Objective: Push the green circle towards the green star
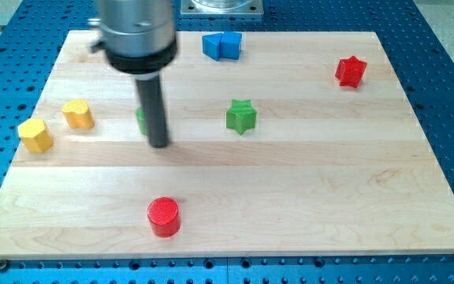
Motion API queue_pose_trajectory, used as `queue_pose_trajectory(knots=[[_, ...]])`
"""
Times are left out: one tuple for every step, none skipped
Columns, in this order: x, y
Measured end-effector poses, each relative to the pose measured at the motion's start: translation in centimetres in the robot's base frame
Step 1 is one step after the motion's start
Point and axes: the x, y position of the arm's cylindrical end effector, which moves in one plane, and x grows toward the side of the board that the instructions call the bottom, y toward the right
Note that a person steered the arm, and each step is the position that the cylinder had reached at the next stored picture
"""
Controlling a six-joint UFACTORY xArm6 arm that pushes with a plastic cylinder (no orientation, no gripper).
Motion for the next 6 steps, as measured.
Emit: queue_pose_trajectory(knots=[[3.4, -2.1], [-2.8, -5.7], [-3.7, -0.4], [-3.5, 6.7], [-3.8, 3.4], [-1.7, 0.1]])
